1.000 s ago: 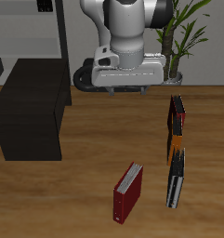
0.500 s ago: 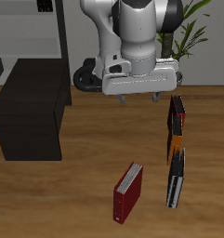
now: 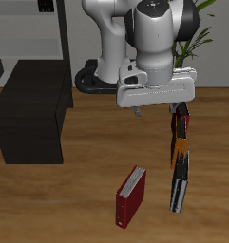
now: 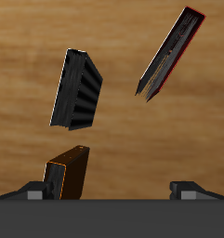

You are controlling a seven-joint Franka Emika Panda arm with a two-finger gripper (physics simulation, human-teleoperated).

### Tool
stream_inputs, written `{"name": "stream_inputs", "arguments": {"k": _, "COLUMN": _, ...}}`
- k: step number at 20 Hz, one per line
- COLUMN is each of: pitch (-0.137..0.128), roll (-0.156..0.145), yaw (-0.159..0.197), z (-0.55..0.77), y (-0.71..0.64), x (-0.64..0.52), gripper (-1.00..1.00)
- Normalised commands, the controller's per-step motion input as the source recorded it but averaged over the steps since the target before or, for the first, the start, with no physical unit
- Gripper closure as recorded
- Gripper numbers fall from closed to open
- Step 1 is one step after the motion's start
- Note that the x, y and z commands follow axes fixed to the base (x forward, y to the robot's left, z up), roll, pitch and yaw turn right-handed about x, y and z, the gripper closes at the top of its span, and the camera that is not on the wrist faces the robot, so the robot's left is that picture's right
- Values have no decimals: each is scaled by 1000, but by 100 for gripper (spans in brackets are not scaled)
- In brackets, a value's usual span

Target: Place the striped book in the top region of the shelf

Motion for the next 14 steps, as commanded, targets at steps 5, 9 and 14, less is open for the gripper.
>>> {"name": "stream_inputs", "arguments": {"k": 5, "pitch": -59, "roll": 15, "yaw": 45, "z": -109, "y": 227, "x": 259, "gripper": -100}}
{"name": "stream_inputs", "arguments": {"k": 9, "pitch": -9, "roll": 23, "yaw": 4, "z": -184, "y": 79, "x": 209, "gripper": -100}}
{"name": "stream_inputs", "arguments": {"k": 14, "pitch": -27, "roll": 14, "yaw": -13, "z": -158, "y": 155, "x": 165, "gripper": -100}}
